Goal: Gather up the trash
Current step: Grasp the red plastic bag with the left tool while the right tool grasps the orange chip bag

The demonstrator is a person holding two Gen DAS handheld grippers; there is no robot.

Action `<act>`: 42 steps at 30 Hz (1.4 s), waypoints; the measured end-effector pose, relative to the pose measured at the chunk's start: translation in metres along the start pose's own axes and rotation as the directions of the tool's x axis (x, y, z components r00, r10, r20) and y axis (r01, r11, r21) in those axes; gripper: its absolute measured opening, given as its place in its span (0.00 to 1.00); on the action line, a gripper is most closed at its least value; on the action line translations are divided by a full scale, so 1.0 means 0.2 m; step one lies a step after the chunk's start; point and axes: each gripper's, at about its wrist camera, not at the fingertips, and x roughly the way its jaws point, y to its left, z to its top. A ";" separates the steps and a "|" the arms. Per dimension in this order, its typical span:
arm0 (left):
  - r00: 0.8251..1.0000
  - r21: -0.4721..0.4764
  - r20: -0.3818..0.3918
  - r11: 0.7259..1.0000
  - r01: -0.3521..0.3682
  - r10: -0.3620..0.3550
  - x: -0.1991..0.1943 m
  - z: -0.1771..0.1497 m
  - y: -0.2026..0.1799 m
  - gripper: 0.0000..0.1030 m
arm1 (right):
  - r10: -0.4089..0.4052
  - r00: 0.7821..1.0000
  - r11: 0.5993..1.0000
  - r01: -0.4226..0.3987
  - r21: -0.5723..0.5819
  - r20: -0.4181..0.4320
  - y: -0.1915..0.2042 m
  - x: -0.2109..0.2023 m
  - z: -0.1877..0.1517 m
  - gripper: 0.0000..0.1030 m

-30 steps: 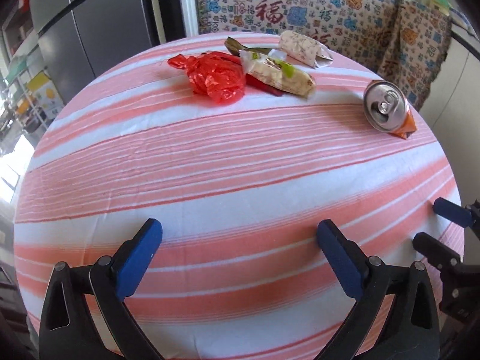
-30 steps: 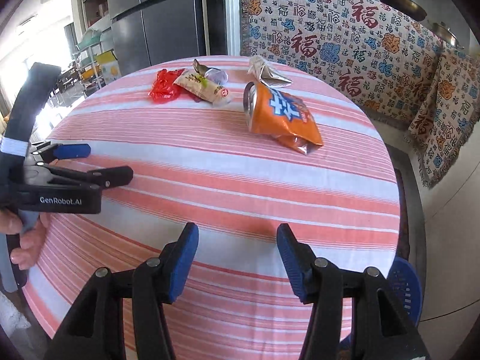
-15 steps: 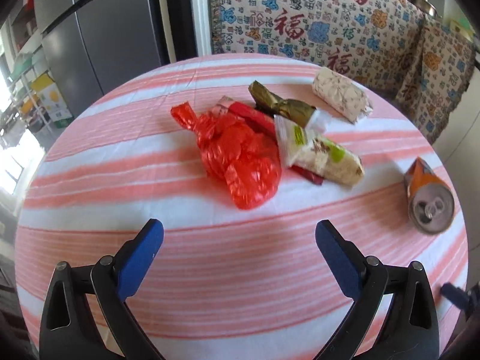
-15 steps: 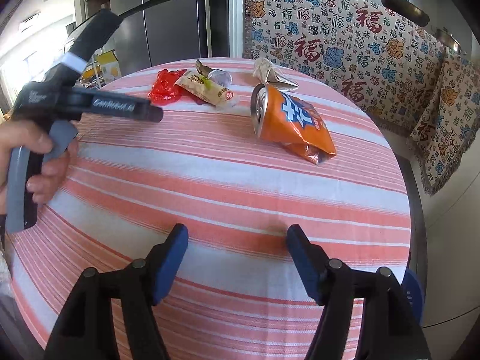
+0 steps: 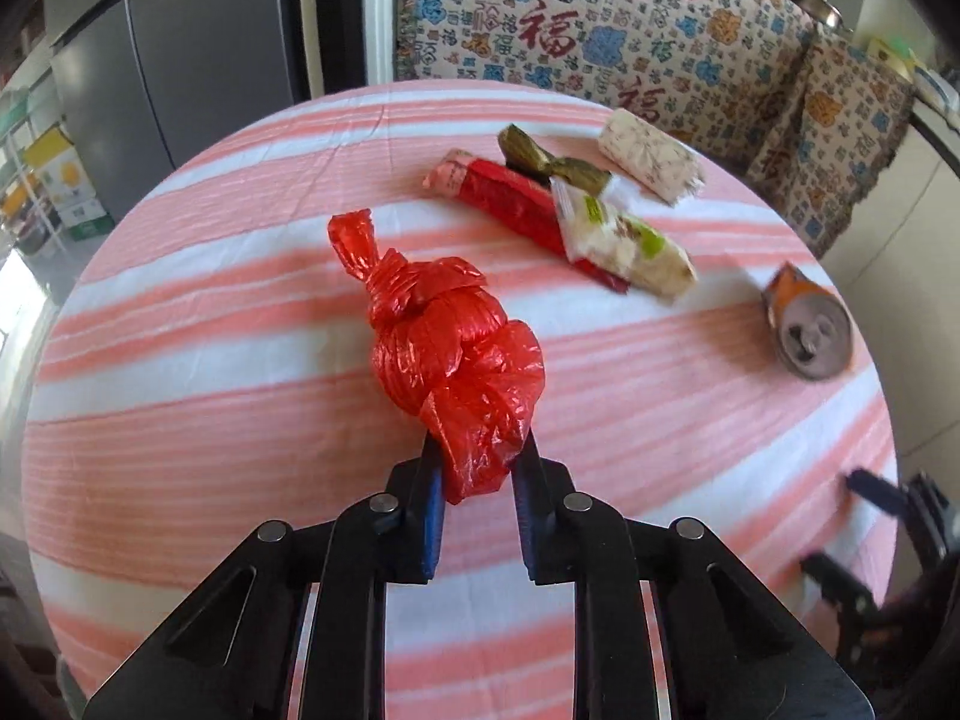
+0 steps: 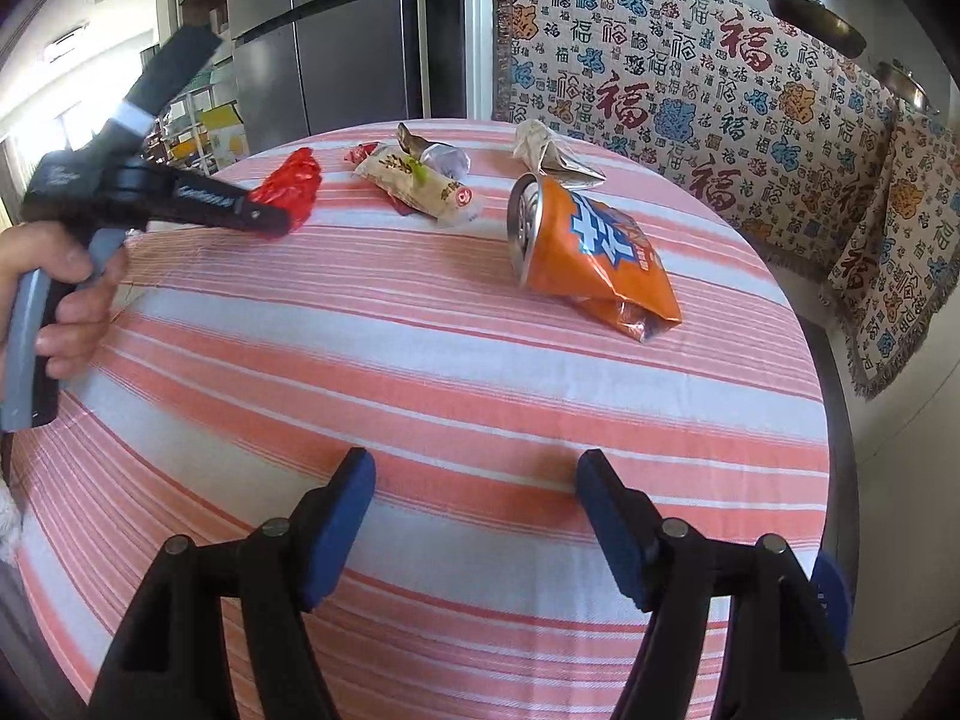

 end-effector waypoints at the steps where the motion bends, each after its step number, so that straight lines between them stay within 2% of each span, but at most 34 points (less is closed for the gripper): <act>1: 1.000 0.008 -0.016 1.000 0.023 -0.023 -0.03 -0.04 0.00 0.19 | -0.001 1.000 1.000 0.001 0.000 -0.001 0.00 0.00 0.00 0.70; 3: 0.997 0.017 -0.044 0.997 0.069 -0.069 -0.11 -0.15 0.01 0.19 | 0.001 1.000 1.000 -0.001 0.001 0.000 0.00 0.00 0.00 0.70; 6: 0.995 0.017 -0.045 0.996 0.088 -0.087 -0.17 -0.28 0.00 0.23 | 0.000 1.000 1.000 0.000 0.002 0.003 0.00 0.00 0.00 0.70; 8: 0.997 0.012 -0.027 0.997 0.071 -0.071 -0.18 -0.34 -0.01 0.38 | -0.002 1.000 1.000 0.002 0.004 0.007 0.00 -0.01 0.00 0.70; 10: 0.999 0.009 0.008 0.999 0.047 -0.047 -0.17 -0.35 -0.02 0.69 | -0.003 1.000 1.000 0.003 0.006 0.016 0.00 -0.01 -0.01 0.70; 12: 0.999 -0.008 0.032 1.000 -0.002 0.002 -0.16 -0.33 -0.02 0.85 | -0.005 1.000 1.000 0.005 0.008 0.025 0.00 -0.01 -0.01 0.70; 13: 0.999 -0.015 0.048 1.000 -0.010 0.011 -0.15 -0.31 -0.01 0.89 | -0.006 1.000 1.000 0.006 0.010 0.028 0.00 -0.01 -0.02 0.70; 16: 0.998 -0.039 0.049 0.998 -0.042 0.044 -0.09 -0.28 0.01 0.91 | -0.010 1.000 1.000 0.010 0.015 0.030 0.00 -0.02 -0.02 0.70; 21: 0.989 -0.024 0.059 0.991 -0.133 0.134 -0.05 -0.28 0.03 0.95 | -0.008 1.000 1.000 0.008 0.015 0.023 -0.02 -0.03 -0.03 0.70; 22: 0.988 -0.024 0.059 0.989 -0.144 0.146 -0.04 -0.27 0.04 0.99 | -0.010 1.000 1.000 0.009 0.021 0.019 -0.04 -0.03 -0.03 0.71; 27: 0.987 -0.027 0.065 0.989 -0.146 0.148 -0.04 -0.28 0.06 1.00 | -0.025 1.000 0.999 0.025 0.048 0.006 -0.10 -0.03 -0.02 0.74; 36: 0.985 -0.032 0.075 0.987 -0.154 0.156 -0.04 -0.29 0.05 1.00 | -0.052 0.999 0.995 0.053 0.084 -0.011 -0.12 0.02 0.01 0.87; 42: 0.985 -0.033 0.075 0.988 -0.153 0.155 -0.04 -0.29 0.05 1.00 | -0.057 0.998 0.990 0.061 0.125 -0.031 -0.17 0.04 0.05 0.88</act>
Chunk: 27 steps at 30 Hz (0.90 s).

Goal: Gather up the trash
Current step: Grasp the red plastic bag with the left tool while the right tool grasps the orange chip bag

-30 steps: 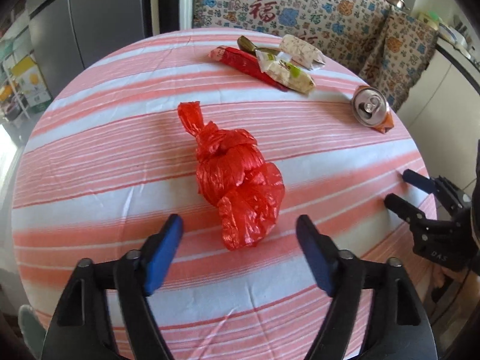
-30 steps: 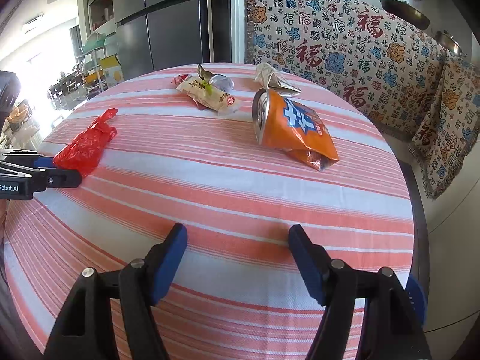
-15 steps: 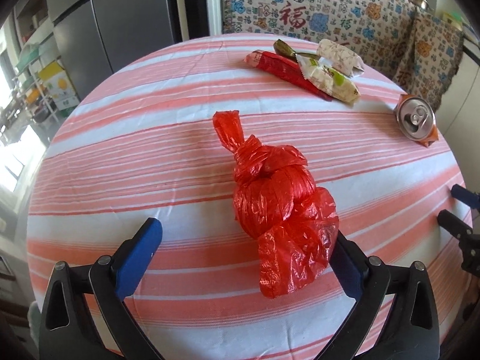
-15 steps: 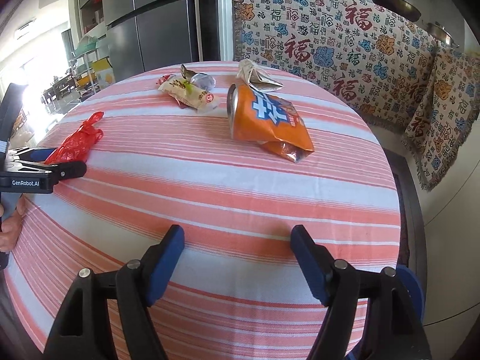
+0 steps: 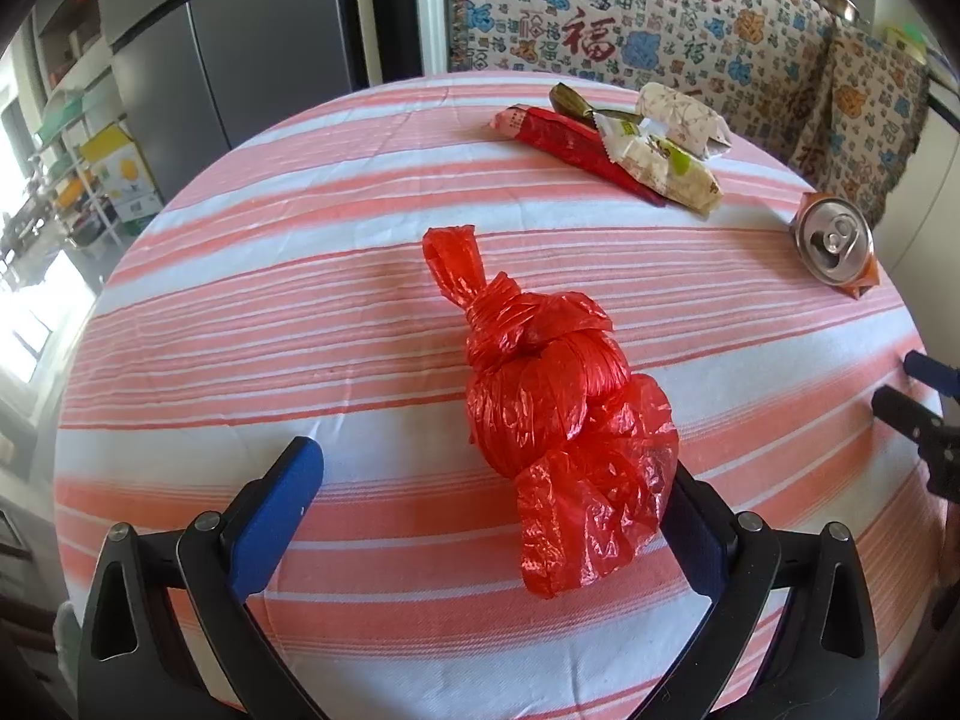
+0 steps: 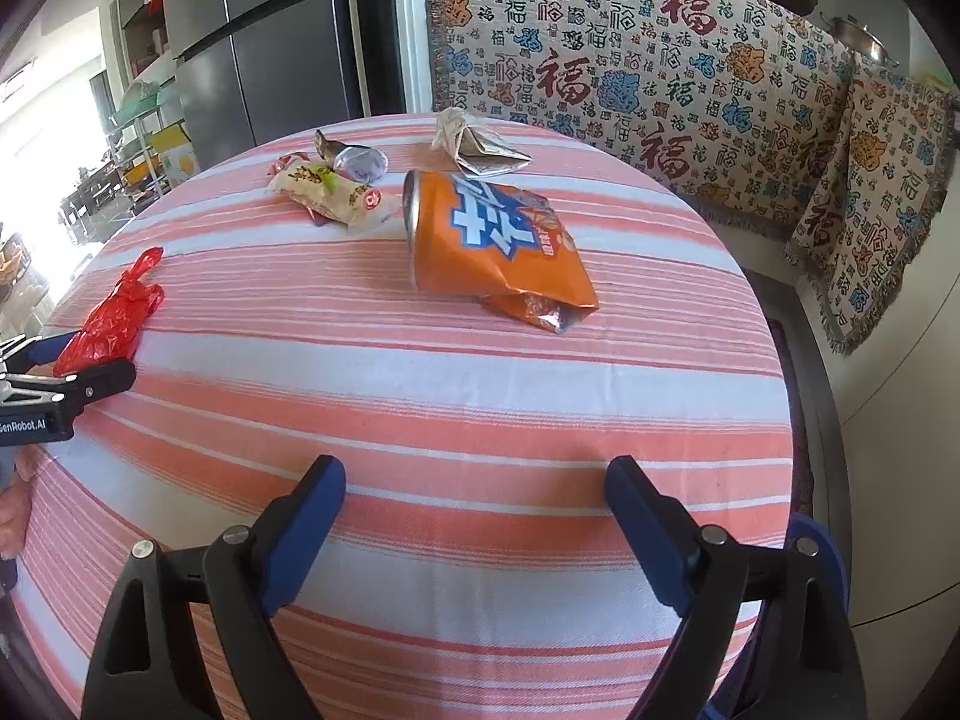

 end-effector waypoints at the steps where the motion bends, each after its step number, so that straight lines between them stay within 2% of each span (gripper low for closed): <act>1: 1.000 -0.001 0.000 1.000 0.001 -0.001 0.00 0.00 0.00 1.00 | -0.001 1.000 1.000 0.001 0.014 0.006 -0.02 0.01 0.01 0.88; 3: 1.000 -0.003 -0.001 1.000 0.000 0.000 0.00 0.01 0.00 1.00 | -0.004 1.000 0.999 0.004 0.043 0.005 -0.06 0.04 0.05 0.88; 6: 1.000 -0.004 -0.001 1.000 -0.001 0.001 0.00 0.01 0.00 1.00 | 0.045 0.999 0.996 -0.046 0.070 0.006 -0.09 0.07 0.11 0.89; 9: 1.000 -0.003 -0.001 1.000 0.000 0.000 0.00 0.01 0.00 1.00 | 0.090 0.996 0.992 -0.090 0.086 -0.001 -0.11 0.11 0.15 0.99; 11: 1.000 -0.003 -0.001 1.000 0.000 0.000 0.00 0.01 0.00 1.00 | 0.106 0.994 0.990 -0.107 0.089 0.017 -0.12 0.11 0.18 0.99; 15: 1.000 0.007 -0.006 1.000 0.017 -0.017 0.00 0.02 -0.01 0.99 | 0.069 0.996 0.996 -0.072 0.053 0.058 -0.10 0.09 0.29 0.99; 20: 0.994 0.029 0.003 0.994 0.105 -0.105 -0.03 0.03 -0.04 0.97 | 0.063 0.998 0.998 -0.063 0.025 0.002 -0.08 0.17 0.42 0.99; 21: 0.994 0.036 0.005 0.993 0.109 -0.109 -0.03 0.04 -0.05 0.94 | 0.063 0.998 0.998 -0.063 0.019 -0.018 -0.08 0.19 0.43 0.99; 22: 0.994 0.044 0.003 0.993 0.113 -0.113 -0.03 0.04 -0.06 0.81 | 0.070 0.997 0.997 -0.069 0.024 -0.037 -0.08 0.20 0.44 0.90; 23: 0.993 0.054 0.002 0.992 0.115 -0.115 -0.04 0.04 -0.06 0.68 | 0.080 0.995 0.996 -0.078 0.041 -0.058 -0.09 0.21 0.44 0.76; 24: 0.994 0.062 0.009 0.992 0.113 -0.113 -0.04 0.04 -0.07 0.61 | 0.083 0.994 0.995 -0.079 0.063 -0.070 -0.10 0.21 0.44 0.74; 25: 0.993 0.065 0.009 0.991 0.121 -0.122 -0.05 0.05 -0.07 0.49 | 0.089 0.994 0.993 -0.083 0.080 -0.066 -0.11 0.19 0.43 0.74; 27: 0.990 0.052 0.011 0.989 0.139 -0.140 -0.06 0.05 -0.06 0.43 | 0.091 0.994 0.993 -0.085 0.084 -0.063 -0.11 0.15 0.40 0.73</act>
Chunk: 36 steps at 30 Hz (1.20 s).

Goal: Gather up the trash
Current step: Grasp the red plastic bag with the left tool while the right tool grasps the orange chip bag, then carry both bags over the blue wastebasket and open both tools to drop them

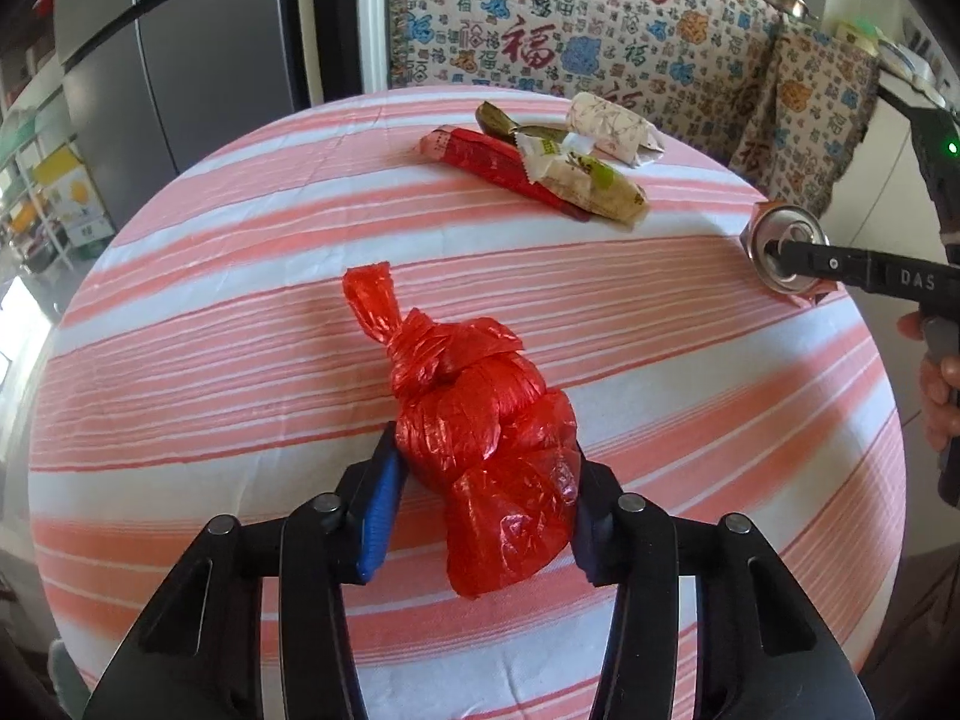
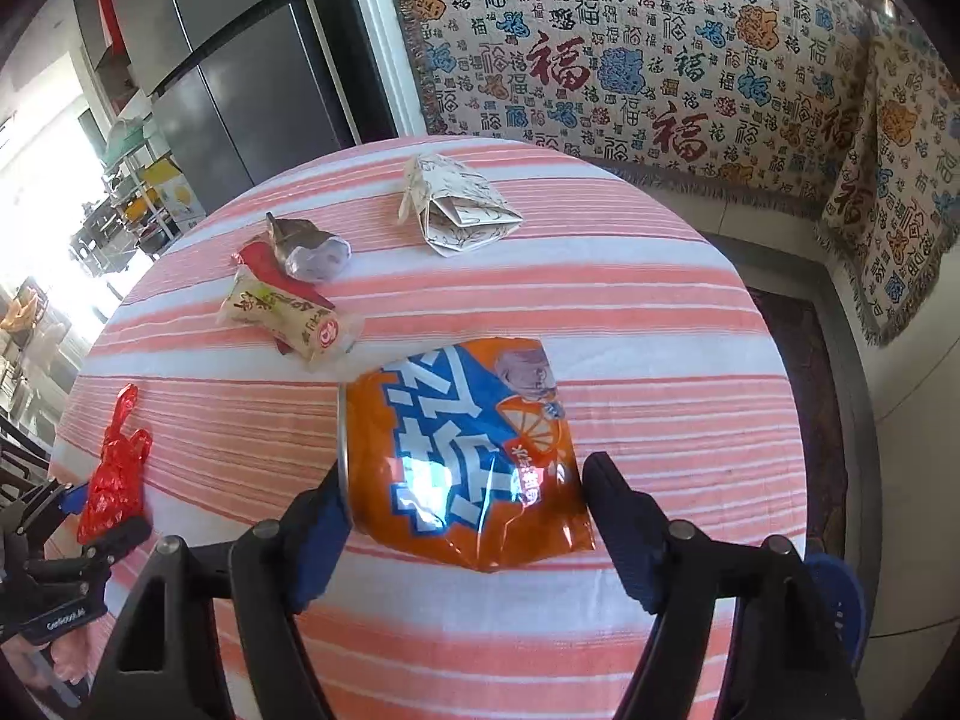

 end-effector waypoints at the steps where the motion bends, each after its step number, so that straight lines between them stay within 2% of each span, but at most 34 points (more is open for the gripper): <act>1: 1.000 -0.012 -0.002 1.000 0.020 -0.020 0.00 0.00 0.01 0.41 | -0.002 1.000 1.000 0.002 -0.006 0.009 0.01 -0.03 -0.02 0.73; 4: 0.997 -0.035 0.000 0.996 0.082 -0.082 -0.03 0.00 0.02 0.39 | 0.003 0.999 1.000 -0.002 -0.028 0.046 0.03 -0.14 -0.08 0.73; 10: 0.990 -0.016 0.010 0.990 0.140 -0.140 -0.10 -0.03 -0.07 0.38 | 0.016 0.996 0.999 -0.012 -0.039 0.092 0.05 -0.31 -0.20 0.73; 19: 0.986 0.064 0.014 0.985 0.162 -0.163 -0.19 -0.04 -0.32 0.38 | 0.036 0.993 0.999 -0.035 -0.009 0.116 -0.05 -0.46 -0.34 0.73; 25: 0.968 0.116 0.001 0.961 0.251 -0.253 -0.28 -0.01 -0.61 0.38 | -0.007 0.988 0.999 0.001 0.037 0.154 -0.24 -0.58 -0.38 0.73; 32: 0.930 0.200 -0.024 0.910 0.364 -0.367 -0.29 0.08 -1.09 0.38 | -0.132 0.978 0.981 0.105 0.161 0.164 -0.65 -0.73 -0.50 0.73; 36: 0.913 0.263 -0.058 0.876 0.404 -0.403 -0.24 0.11 -1.40 0.38 | -0.202 0.968 0.956 0.161 0.245 0.151 -0.88 -0.79 -0.59 0.73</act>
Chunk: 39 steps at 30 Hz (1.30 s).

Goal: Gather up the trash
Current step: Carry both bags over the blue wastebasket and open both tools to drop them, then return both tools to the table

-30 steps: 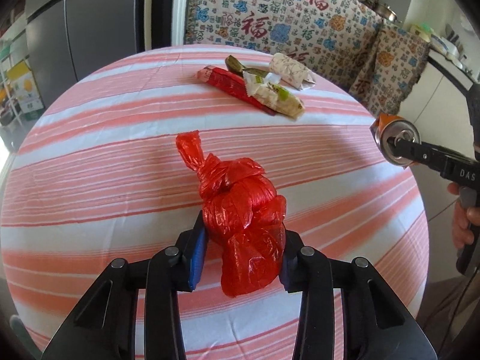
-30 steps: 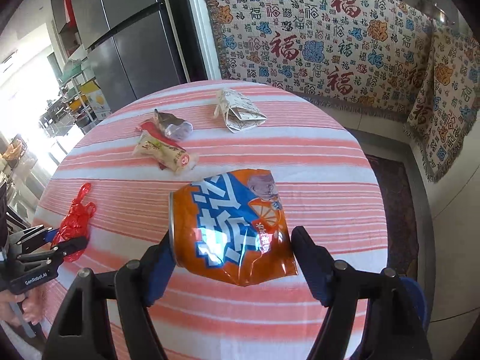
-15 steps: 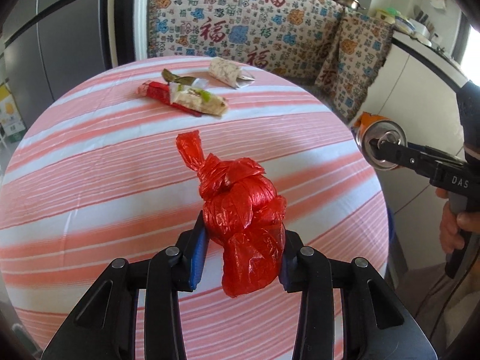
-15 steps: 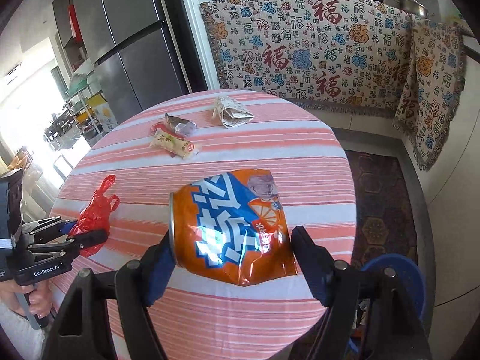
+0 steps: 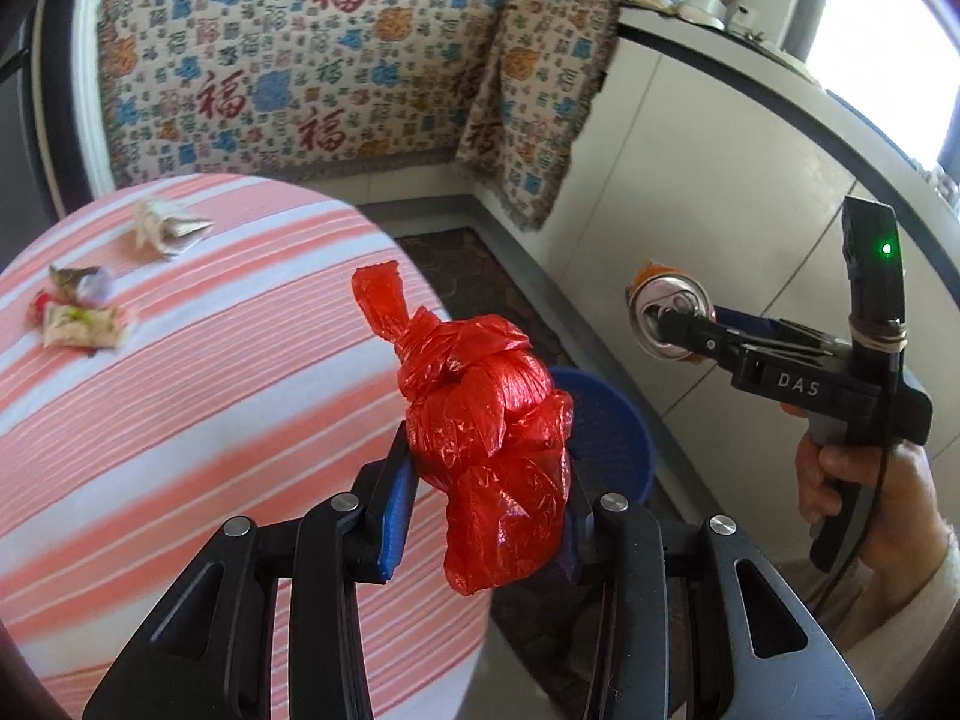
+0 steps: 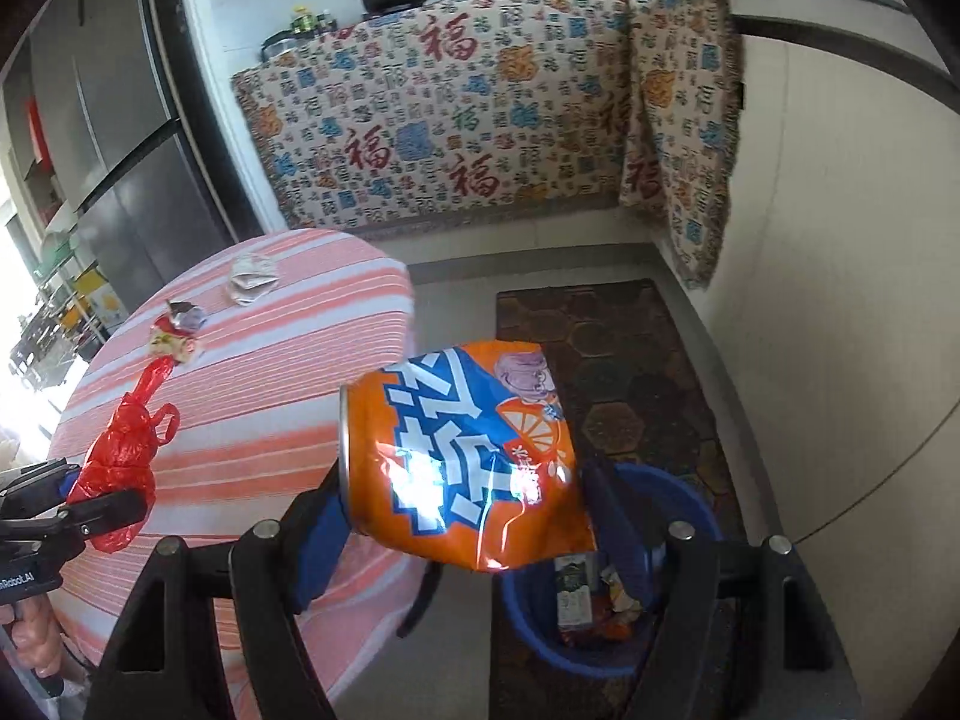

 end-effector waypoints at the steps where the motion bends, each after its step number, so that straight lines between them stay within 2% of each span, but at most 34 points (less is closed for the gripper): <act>1: 1.000 0.016 -0.011 1.000 0.010 -0.010 0.05 0.02 -0.06 0.38 | -0.013 1.000 1.000 0.013 0.017 -0.002 -0.06 0.00 -0.01 0.73; 5: 0.998 0.077 -0.061 0.996 0.037 -0.032 0.26 0.08 -0.27 0.38 | -0.061 0.998 0.994 0.062 0.092 -0.016 -0.28 0.02 -0.06 0.73; 9: 0.994 0.106 -0.097 0.993 0.055 -0.045 0.46 0.10 -0.42 0.38 | -0.073 0.997 0.981 0.078 0.176 -0.039 -0.49 0.06 -0.10 0.73; 13: 0.991 0.101 -0.125 0.993 0.067 -0.054 0.63 0.12 -0.50 0.38 | -0.078 0.996 0.974 0.085 0.211 -0.042 -0.59 0.08 -0.11 0.73; 20: 0.987 0.120 -0.154 0.990 0.072 -0.053 0.80 0.12 -0.58 0.38 | -0.078 0.995 0.957 0.091 0.275 -0.057 -0.75 0.12 -0.13 0.73; 22: 0.986 0.130 -0.156 0.989 0.073 -0.052 0.84 0.12 -0.59 0.40 | -0.064 0.997 0.950 0.077 0.304 -0.053 -0.78 0.13 -0.13 0.77; 24: 0.986 0.141 -0.159 0.988 0.066 -0.043 0.87 0.10 -0.61 0.46 | -0.046 0.998 0.940 0.056 0.337 -0.038 -0.81 0.14 -0.13 0.77; 26: 0.985 0.140 -0.168 0.988 0.065 -0.041 0.93 0.09 -0.63 0.71 | -0.038 0.999 0.934 0.046 0.355 -0.028 -0.83 0.15 -0.13 0.79; 28: 0.985 0.135 -0.165 0.989 0.064 -0.041 0.98 0.08 -0.63 0.80 | -0.047 0.999 0.927 0.052 0.371 -0.021 -0.84 0.15 -0.12 0.79; 29: 0.985 0.134 -0.170 0.989 0.063 -0.039 1.01 0.08 -0.62 0.80 | -0.043 0.999 0.924 0.046 0.379 -0.017 -0.84 0.15 -0.11 0.79; 31: 0.982 0.128 -0.186 0.990 0.057 -0.032 1.03 0.08 -0.62 0.80 | -0.048 0.999 0.923 0.046 0.382 -0.006 -0.84 0.14 -0.10 0.79; 34: 0.985 0.108 -0.164 0.992 0.063 -0.044 0.96 0.09 -0.60 0.80 | -0.083 0.996 0.935 0.070 0.347 0.021 -0.82 0.09 -0.08 0.79; 39: 0.994 0.084 -0.102 0.995 0.045 -0.036 0.68 0.10 -0.48 0.81 | -0.123 0.990 0.952 0.099 0.289 0.067 -0.74 0.04 -0.02 0.79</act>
